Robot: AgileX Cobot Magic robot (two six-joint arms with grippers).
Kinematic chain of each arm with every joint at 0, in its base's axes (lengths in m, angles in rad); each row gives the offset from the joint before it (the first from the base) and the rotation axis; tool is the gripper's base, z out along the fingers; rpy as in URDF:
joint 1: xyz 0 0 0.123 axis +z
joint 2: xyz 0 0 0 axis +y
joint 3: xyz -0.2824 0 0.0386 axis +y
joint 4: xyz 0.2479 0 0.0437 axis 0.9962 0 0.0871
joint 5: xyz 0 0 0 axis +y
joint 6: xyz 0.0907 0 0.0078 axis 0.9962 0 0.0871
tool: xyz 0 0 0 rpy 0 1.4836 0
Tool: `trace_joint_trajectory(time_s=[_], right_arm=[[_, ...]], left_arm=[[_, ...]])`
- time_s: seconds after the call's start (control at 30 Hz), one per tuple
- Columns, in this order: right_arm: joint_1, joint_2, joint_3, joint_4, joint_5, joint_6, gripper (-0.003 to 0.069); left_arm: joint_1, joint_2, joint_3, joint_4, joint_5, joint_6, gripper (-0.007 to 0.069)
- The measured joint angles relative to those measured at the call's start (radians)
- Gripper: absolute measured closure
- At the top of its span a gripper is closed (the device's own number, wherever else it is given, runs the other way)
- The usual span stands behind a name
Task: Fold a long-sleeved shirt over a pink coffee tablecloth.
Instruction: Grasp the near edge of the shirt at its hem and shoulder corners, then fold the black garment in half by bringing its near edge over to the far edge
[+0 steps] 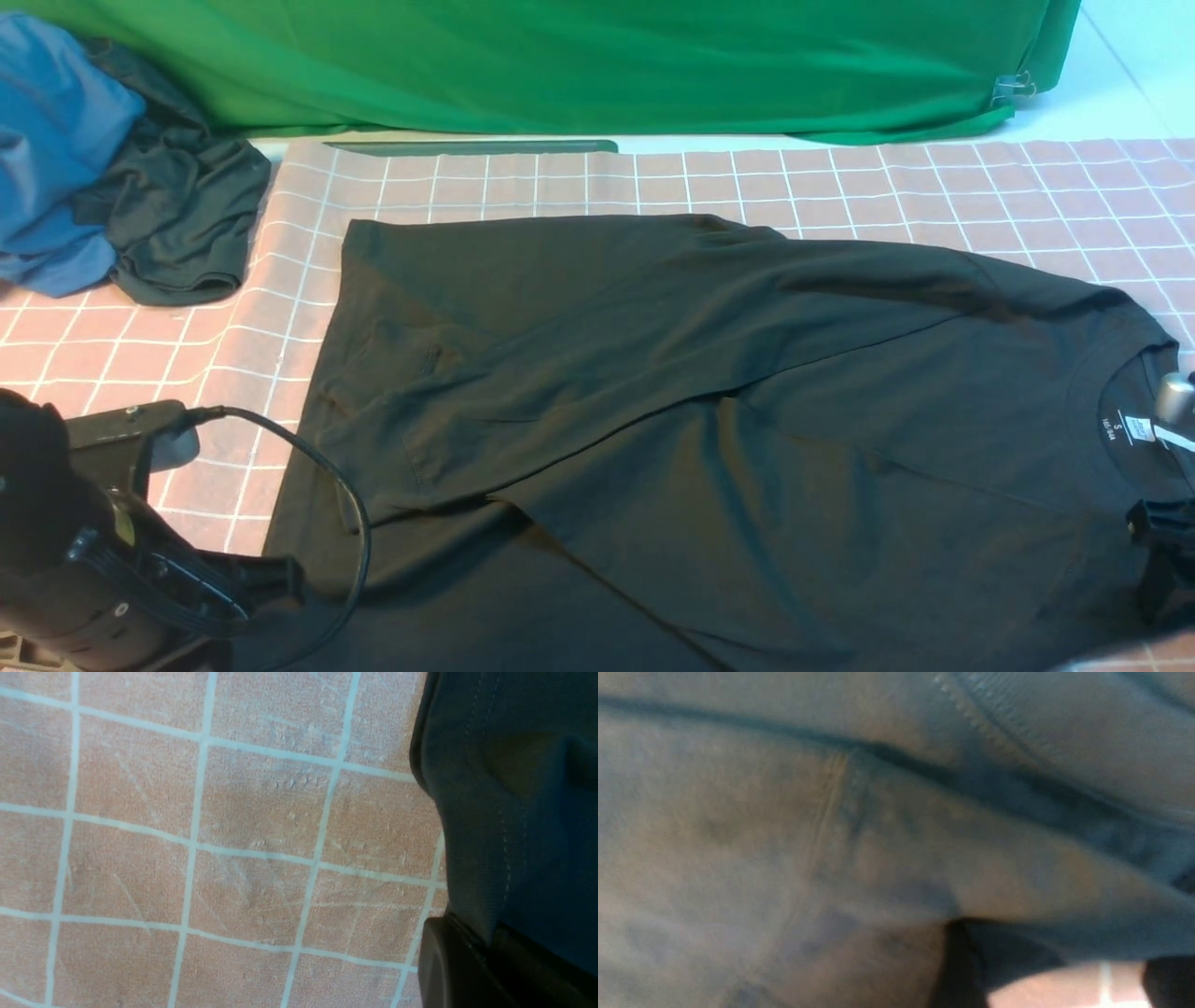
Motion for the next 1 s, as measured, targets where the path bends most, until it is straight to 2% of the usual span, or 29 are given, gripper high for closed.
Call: trace_joint_trajectory(time_s=[0.03,0.07,0.1,0.17,0.23,0.67,0.87,1.0], right_arm=[[0.0,0.001,-0.002,-0.008,0.001,-0.017,0.0227],[0.0,0.001,-0.002,-0.01,0.001,-0.019,0.0239],[0.0,0.001,-0.002,-0.006,0.0,-0.03,0.0364],[0.0,-0.008,0.0,0.009,0.0,-0.042,0.0529],[0.0,-0.026,0.001,0.014,0.0,-0.045,0.0586],[0.0,-0.1,-0.173,0.019,0.106,-0.045,0.0592],[0.0,-0.035,-0.328,0.022,0.175,-0.045,0.0592],[0.0,0.029,-0.428,0.024,0.206,-0.045,0.0592]], left_arm=[[0.0,0.0,0.0,-0.004,-0.004,0.0,0.0594],[0.0,0.0,0.0,-0.006,-0.006,0.0,0.0594],[0.0,0.0,0.0,-0.02,-0.012,-0.003,0.0594],[0.0,0.0,-0.004,-0.055,-0.015,-0.01,0.0594],[0.0,0.0,-0.017,-0.084,-0.013,-0.013,0.0594],[0.0,0.015,-0.242,-0.118,-0.018,-0.112,0.0594],[0.008,0.128,-0.368,-0.117,-0.017,-0.115,0.0594],[0.054,0.215,-0.453,-0.122,-0.019,-0.115,0.0594]])
